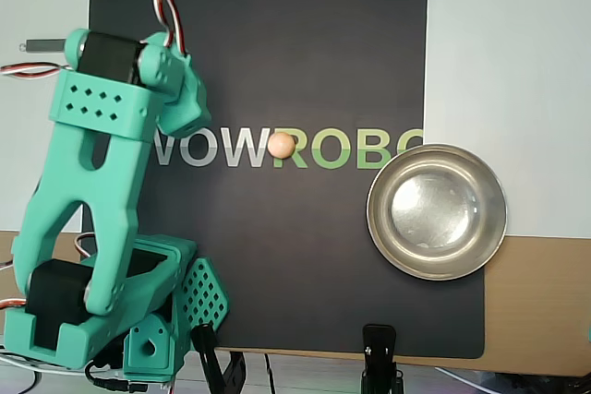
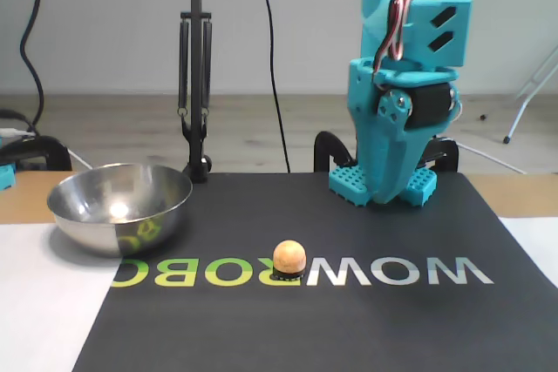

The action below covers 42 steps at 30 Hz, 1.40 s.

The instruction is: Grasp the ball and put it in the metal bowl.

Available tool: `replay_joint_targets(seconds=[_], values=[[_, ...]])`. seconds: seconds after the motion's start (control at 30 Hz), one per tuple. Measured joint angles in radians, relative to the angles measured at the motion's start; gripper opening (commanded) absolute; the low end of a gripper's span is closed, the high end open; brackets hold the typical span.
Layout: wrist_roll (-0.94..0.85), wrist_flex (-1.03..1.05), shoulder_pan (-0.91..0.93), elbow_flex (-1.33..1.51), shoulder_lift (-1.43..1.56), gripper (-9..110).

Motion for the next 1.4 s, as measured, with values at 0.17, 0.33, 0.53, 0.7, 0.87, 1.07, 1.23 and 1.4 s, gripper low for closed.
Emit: replay_joint_targets(seconds=[0.17, 0.33, 0.53, 0.7, 0.87, 1.07, 1.23, 1.4], values=[[-0.112, -0.006, 0.003, 0.063, 0.000, 0], [-0.166, -0.008, 0.014, 0.066, 0.000, 0], [-0.245, -0.008, 0.037, 0.066, 0.000, 0], [-0.281, -0.008, 0.063, 0.066, 0.000, 0], [-0.299, -0.008, 0.094, 0.066, 0.000, 0], [-0.301, -0.074, 0.158, 0.071, 0.000, 0], [-0.301, -0.130, 0.207, 0.126, 0.008, 0], [-0.301, -0.227, 0.219, 0.245, 0.041, 0]])
